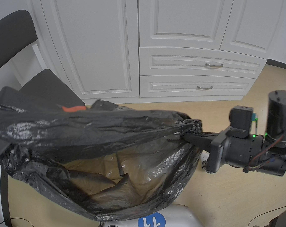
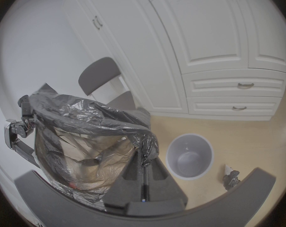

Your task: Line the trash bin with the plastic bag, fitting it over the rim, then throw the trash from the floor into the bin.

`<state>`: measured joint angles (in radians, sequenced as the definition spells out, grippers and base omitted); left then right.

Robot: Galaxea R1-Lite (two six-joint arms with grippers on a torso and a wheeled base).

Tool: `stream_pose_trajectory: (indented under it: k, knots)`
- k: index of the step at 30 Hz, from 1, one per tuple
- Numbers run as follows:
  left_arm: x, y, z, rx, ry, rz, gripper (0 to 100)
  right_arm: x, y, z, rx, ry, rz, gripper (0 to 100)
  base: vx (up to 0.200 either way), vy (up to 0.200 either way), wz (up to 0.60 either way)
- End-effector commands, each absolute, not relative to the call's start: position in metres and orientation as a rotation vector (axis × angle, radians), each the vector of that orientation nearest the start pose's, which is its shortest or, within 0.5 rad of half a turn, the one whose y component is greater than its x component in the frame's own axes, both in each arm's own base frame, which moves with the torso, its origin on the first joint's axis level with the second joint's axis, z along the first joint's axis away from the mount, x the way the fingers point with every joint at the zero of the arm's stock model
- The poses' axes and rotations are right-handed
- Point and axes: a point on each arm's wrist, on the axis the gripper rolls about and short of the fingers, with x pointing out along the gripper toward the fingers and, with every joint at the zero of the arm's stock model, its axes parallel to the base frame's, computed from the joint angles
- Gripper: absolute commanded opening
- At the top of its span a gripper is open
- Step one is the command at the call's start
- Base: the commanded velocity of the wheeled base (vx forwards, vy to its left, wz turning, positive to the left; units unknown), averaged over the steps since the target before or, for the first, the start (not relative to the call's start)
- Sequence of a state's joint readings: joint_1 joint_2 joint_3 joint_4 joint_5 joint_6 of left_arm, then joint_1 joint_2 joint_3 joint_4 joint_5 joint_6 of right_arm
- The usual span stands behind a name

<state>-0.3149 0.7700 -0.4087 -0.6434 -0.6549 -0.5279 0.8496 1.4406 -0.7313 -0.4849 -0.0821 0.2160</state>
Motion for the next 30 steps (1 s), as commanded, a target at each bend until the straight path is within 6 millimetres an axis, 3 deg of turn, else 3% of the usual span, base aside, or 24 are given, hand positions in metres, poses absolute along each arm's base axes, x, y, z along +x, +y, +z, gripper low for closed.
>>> stream_pose_trajectory:
  k: [1, 2, 3, 4, 8, 13, 24, 30]
  knots:
    - [0.097, -0.049, 0.256, -0.459, 0.078, -0.984, 0, 0.133, 0.145, 0.237, 0.190, 0.176, 0.708, 0, 0.000, 0.000, 0.00]
    - [0.113, -0.061, 0.258, -0.471, 0.127, -0.959, 0, 0.124, 0.135, 0.240, 0.214, 0.155, 0.699, 0, 0.000, 0.000, 0.00]
    - [0.113, -0.061, 0.258, -0.471, 0.127, -0.959, 0, 0.124, 0.135, 0.240, 0.214, 0.155, 0.699, 0, 0.000, 0.000, 0.00]
    - [0.130, -0.077, 0.259, -0.480, 0.185, -0.911, 0, 0.117, 0.127, 0.240, 0.224, 0.140, 0.696, 0, 0.000, 0.000, 0.00]
    - [0.156, -0.109, 0.250, -0.435, 0.260, -0.809, 0, 0.112, 0.117, 0.236, 0.234, 0.136, 0.666, 0, 0.000, 0.000, 0.00]
    - [0.165, -0.134, 0.235, -0.357, 0.287, -0.719, 0, 0.115, 0.113, 0.233, 0.231, 0.145, 0.601, 0, 0.000, 0.000, 0.00]
    - [0.148, -0.127, 0.219, -0.335, 0.332, -0.724, 0, 0.113, 0.100, 0.219, 0.037, 0.258, 0.508, 0, 0.000, 0.000, 0.00]
    - [0.158, -0.135, 0.201, -0.309, 0.399, -0.708, 0, 0.114, 0.091, 0.216, -0.047, 0.253, 0.460, 0, 0.000, 0.000, 0.00]
